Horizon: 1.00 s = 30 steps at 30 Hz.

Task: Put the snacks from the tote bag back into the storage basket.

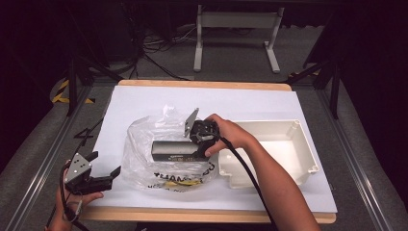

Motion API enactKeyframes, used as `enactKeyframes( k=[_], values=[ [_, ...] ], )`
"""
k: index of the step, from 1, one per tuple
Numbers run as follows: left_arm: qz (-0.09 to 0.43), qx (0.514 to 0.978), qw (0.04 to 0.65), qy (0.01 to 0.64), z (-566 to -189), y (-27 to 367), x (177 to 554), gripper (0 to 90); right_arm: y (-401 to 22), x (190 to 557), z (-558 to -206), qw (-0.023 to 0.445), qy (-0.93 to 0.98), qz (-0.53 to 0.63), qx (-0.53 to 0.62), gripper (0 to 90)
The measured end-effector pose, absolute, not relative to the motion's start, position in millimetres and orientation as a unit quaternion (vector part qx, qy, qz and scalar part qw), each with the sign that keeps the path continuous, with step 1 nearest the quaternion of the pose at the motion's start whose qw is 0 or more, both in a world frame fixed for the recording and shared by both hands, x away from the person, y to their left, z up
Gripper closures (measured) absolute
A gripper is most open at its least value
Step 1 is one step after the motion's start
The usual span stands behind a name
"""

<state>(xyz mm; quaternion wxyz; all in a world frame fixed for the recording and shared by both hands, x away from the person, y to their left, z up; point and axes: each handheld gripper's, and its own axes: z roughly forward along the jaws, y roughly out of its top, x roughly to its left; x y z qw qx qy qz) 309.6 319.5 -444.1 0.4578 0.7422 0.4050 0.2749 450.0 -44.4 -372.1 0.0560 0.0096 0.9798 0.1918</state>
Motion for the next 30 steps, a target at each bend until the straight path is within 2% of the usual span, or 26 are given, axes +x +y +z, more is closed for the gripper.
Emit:
enactKeyframes(
  k=[3,10,30],
  values=[
    [0.274,0.742,0.457,0.407,-444,320,309,4.9,-42,450,-377,0.051,0.981,0.187,0.005,29.9],
    [0.272,0.744,0.456,0.406,-445,320,309,4.9,-39,450,-382,0.057,0.984,0.167,-0.003,41.7],
    [0.271,0.745,0.454,0.406,-445,319,311,4.9,-38,443,-370,0.072,0.977,0.202,-0.022,42.8]
  ],
)
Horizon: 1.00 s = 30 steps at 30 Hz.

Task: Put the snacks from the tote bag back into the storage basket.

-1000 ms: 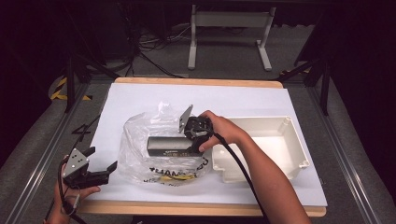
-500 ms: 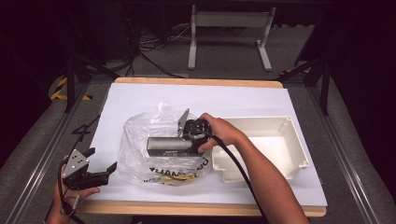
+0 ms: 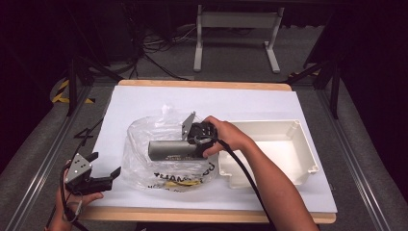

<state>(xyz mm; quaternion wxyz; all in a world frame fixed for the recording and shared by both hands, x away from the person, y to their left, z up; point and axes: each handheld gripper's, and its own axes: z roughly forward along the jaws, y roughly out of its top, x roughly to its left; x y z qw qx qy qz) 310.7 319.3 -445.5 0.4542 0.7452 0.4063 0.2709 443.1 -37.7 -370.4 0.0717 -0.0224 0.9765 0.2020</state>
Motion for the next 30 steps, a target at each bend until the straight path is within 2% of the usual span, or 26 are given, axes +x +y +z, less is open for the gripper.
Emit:
enactKeyframes(
  k=[16,30],
  values=[
    [0.272,0.743,0.455,0.408,-446,321,310,4.9,-44,430,-333,0.093,0.965,0.24,-0.044,42.8],
    [0.271,0.738,0.46,0.412,-444,322,310,4.8,-80,420,-303,0.108,0.963,0.242,-0.043,42.8]
  ],
)
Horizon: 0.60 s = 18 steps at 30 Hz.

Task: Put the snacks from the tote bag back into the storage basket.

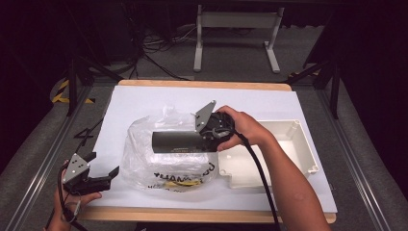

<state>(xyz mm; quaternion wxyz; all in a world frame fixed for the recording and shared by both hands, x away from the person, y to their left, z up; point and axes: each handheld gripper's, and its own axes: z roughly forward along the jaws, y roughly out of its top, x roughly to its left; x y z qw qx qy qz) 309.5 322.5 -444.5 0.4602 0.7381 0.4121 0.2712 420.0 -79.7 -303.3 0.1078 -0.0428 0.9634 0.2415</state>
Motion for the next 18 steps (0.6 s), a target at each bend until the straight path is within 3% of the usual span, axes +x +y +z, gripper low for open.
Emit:
enactKeyframes(
  k=[18],
  values=[
    [0.272,0.734,0.463,0.416,-444,326,308,4.5,-153,411,-287,0.125,0.96,0.25,-0.024,42.8]
  ],
)
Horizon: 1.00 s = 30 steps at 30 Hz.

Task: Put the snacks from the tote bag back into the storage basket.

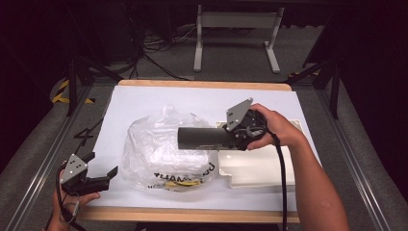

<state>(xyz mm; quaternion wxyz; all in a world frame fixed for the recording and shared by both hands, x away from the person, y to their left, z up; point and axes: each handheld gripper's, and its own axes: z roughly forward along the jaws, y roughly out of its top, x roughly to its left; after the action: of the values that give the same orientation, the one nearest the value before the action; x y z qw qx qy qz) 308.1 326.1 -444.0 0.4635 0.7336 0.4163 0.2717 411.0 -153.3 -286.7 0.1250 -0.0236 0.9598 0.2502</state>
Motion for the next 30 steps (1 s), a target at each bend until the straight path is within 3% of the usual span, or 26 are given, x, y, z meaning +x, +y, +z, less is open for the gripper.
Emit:
enactKeyframes(
  k=[14,30],
  values=[
    [0.273,0.733,0.462,0.418,-443,325,308,4.4,-224,405,-289,0.131,0.961,0.243,0.023,42.8],
    [0.274,0.73,0.467,0.418,-442,328,307,4.3,-264,402,-300,0.124,0.969,0.211,0.045,42.8]
  ],
)
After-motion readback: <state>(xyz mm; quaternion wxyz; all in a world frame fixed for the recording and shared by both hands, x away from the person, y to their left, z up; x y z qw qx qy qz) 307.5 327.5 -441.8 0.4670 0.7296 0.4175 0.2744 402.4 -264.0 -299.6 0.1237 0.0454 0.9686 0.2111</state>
